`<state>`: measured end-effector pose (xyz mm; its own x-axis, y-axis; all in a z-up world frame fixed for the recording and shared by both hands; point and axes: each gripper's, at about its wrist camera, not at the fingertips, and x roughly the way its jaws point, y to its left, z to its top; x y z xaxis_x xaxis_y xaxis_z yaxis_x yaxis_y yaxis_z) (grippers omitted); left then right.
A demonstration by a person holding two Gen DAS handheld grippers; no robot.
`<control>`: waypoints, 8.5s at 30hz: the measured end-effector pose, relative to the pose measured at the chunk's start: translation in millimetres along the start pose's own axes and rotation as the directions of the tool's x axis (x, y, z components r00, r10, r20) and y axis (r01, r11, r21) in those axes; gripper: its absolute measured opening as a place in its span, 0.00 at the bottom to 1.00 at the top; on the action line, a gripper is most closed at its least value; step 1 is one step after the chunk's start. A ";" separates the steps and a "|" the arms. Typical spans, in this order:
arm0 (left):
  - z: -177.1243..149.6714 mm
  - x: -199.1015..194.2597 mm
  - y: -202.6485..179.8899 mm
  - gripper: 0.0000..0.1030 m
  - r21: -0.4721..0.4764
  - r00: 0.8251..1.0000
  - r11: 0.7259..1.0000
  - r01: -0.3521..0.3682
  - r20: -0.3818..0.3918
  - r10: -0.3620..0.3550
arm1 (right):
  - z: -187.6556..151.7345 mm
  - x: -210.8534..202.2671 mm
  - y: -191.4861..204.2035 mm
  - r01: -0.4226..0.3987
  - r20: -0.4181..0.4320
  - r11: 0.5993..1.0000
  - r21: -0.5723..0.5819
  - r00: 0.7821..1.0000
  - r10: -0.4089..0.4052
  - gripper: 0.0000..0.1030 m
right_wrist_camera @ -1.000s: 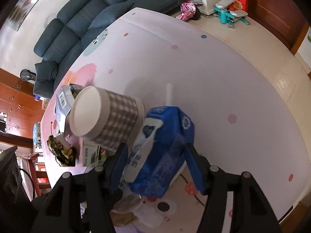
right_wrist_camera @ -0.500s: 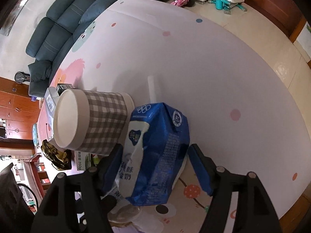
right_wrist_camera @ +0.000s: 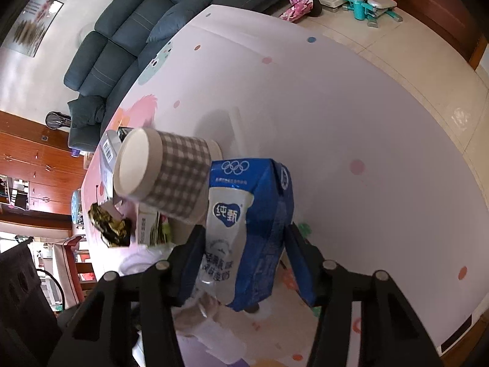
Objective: Collect trash
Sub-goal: 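Lift the plastic bag and milk carton and carry them over the bin, then open both tools to drop the plastic bag and carton into the bin, then raise both open tools back toward the table, then lower the right tool onto the brown pulp cup tray and close on it, then grasp the checkered paper cup with the left tool while the right tool holds the tray, then carry the paper cup and pulp tray over the trash bin with both tools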
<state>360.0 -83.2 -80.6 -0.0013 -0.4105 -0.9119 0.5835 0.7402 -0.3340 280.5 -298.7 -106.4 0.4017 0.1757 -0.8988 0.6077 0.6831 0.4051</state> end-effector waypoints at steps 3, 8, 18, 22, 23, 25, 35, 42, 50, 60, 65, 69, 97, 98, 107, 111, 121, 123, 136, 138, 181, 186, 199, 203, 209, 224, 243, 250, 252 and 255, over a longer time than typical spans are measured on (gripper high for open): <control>-9.2 -11.0 -6.8 0.21 -0.006 1.000 1.000 -0.001 0.008 0.001 | -9.3 -4.7 -8.0 -0.021 -0.005 1.000 0.010 1.000 0.021 0.52; -31.4 -27.2 -16.3 0.21 -0.016 1.000 1.000 -0.007 0.023 0.008 | -27.5 -24.6 -12.8 -0.056 0.011 0.998 -0.021 0.998 0.057 0.51; -81.4 -59.1 -54.2 0.21 -0.064 0.996 0.996 -0.062 0.066 0.066 | -78.1 -77.7 -32.2 -0.145 0.034 0.978 -0.149 0.988 0.151 0.51; -112.1 -60.6 -81.3 0.21 -0.116 0.992 0.990 -0.083 0.087 0.094 | -102.8 -101.9 -47.5 -0.188 0.029 0.949 -0.253 0.979 0.201 0.52; -121.5 -62.2 -89.0 0.21 -0.133 0.990 0.987 -0.090 0.096 0.103 | -109.7 -107.5 -52.3 -0.202 0.022 0.940 -0.275 0.976 0.216 0.52; -140.2 -63.4 -104.8 0.21 -0.171 0.986 0.980 -0.102 0.114 0.123 | -121.8 -116.7 -60.9 -0.226 0.007 0.923 -0.311 0.971 0.240 0.52; -231.3 -49.2 -164.4 0.21 -0.334 0.976 0.931 -0.147 0.104 0.192 | -183.3 -150.3 -116.5 -0.286 -0.089 0.836 -0.469 0.957 0.277 0.52; -272.2 -24.5 -182.8 0.21 -0.318 0.968 0.921 -0.224 0.036 0.248 | -217.4 -135.9 -150.1 -0.289 -0.118 0.831 -0.475 0.957 0.266 0.52; -309.5 55.2 -168.1 0.21 -0.331 0.972 0.915 -0.232 -0.052 0.228 | -259.1 -54.4 -184.3 -0.234 -0.130 0.825 -0.514 0.972 0.195 0.52; -329.5 192.8 -110.2 0.21 -0.318 0.965 0.911 -0.263 -0.069 0.254 | -288.5 94.6 -227.8 -0.135 -0.150 0.839 -0.527 0.987 0.064 0.52; -331.1 261.0 -83.2 0.21 -0.302 0.962 0.913 -0.274 -0.085 0.261 | -283.5 153.8 -246.8 -0.109 -0.155 0.852 -0.512 0.987 0.033 0.53; -332.5 292.6 -71.7 0.36 -0.279 0.960 0.918 -0.281 -0.094 0.265 | -279.1 190.3 -245.5 -0.077 -0.146 0.826 -0.558 0.989 -0.007 0.53; -373.4 181.4 -88.3 0.67 -0.391 0.935 0.851 -0.352 -0.114 0.335 | -274.6 88.3 -216.6 -0.020 -0.087 0.835 -0.550 0.996 -0.033 0.53; -374.1 168.6 -93.6 0.67 -0.398 0.936 0.848 -0.350 -0.106 0.336 | -275.2 77.5 -213.3 -0.023 -0.086 0.836 -0.549 0.996 -0.029 0.53; -365.7 42.0 -138.7 0.67 -0.419 0.923 0.839 -0.347 0.007 0.385 | -279.1 -37.7 -167.3 -0.061 -0.045 0.819 -0.571 0.998 0.043 0.53; -362.1 -10.6 -150.3 0.67 -0.443 0.894 0.817 -0.371 0.067 0.442 | -278.6 -82.5 -147.8 -0.084 -0.023 0.797 -0.598 0.996 0.088 0.53; -347.8 -124.1 -187.3 0.67 -0.474 0.805 0.784 -0.400 0.228 0.549 | -273.0 -176.6 -89.7 -0.139 0.039 0.722 -0.678 0.974 0.224 0.53; -340.0 -140.2 -193.9 0.67 -0.466 0.781 0.783 -0.413 0.262 0.567 | -269.7 -193.2 -75.9 -0.139 0.064 0.701 -0.700 0.965 0.255 0.53; -294.3 -217.0 -210.5 0.67 -0.474 0.687 0.775 -0.418 0.393 0.611 | -231.7 -242.2 -12.6 -0.125 0.143 0.643 -0.756 0.926 0.349 0.53; -285.2 -219.6 -202.6 0.67 -0.482 0.700 0.782 -0.395 0.393 0.596 | -221.6 -238.7 -5.6 -0.120 0.144 0.643 -0.756 0.928 0.342 0.53; -45.5 -82.6 123.7 0.67 -0.209 0.947 0.944 -0.256 0.140 0.288 | -95.5 65.8 147.4 0.140 0.017 0.712 -0.688 0.984 -0.177 0.67; -30.6 -79.5 122.5 0.67 -0.186 0.950 0.951 -0.248 0.147 0.277 | -97.7 59.1 139.6 0.143 0.019 0.721 -0.677 0.984 -0.178 0.66; 5.9 -74.0 75.2 0.74 -0.047 0.970 0.980 -0.192 0.145 0.197 | -73.6 8.0 87.9 0.163 0.076 0.870 -0.466 0.987 -0.144 0.66; 24.1 -69.7 44.4 0.81 0.035 0.973 0.985 -0.167 0.169 0.159 | -58.5 -10.1 64.3 0.187 0.128 0.907 -0.377 0.981 -0.149 0.66; 53.4 -48.4 4.9 0.81 0.157 0.974 0.972 -0.173 0.176 0.145 | -43.3 -28.9 33.4 0.167 0.171 0.958 -0.231 0.977 -0.129 0.66; 84.8 21.8 -33.1 0.81 0.288 0.962 0.925 -0.246 0.186 0.198 | -45.6 -26.8 -0.3 0.155 0.212 0.982 -0.107 0.969 -0.130 0.66; 41.5 -20.5 -48.5 0.46 0.223 0.955 0.955 -0.198 0.265 0.136 | -49.5 -30.5 2.4 0.113 0.208 0.980 -0.162 0.975 -0.078 0.66; -13.8 -55.1 -70.0 0.46 0.131 0.941 0.964 -0.234 0.281 0.190 | -69.6 -58.9 4.3 0.083 0.194 0.957 -0.278 0.981 -0.029 0.66; -33.3 -62.4 -78.9 0.46 0.099 0.936 0.964 -0.247 0.281 0.211 | -79.2 -72.0 0.4 0.062 0.191 0.944 -0.324 0.982 0.001 0.66; -64.5 -71.3 -95.0 0.46 0.049 0.922 0.959 -0.278 0.293 0.252 | -96.3 -90.4 -8.9 0.026 0.175 0.922 -0.387 0.984 0.046 0.66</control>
<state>252.2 -89.9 0.7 0.3837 -0.3477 -0.8555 0.6000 0.7981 -0.0552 172.8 -252.4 -44.9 0.5426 0.0798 -0.8362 0.3055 0.9085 0.2850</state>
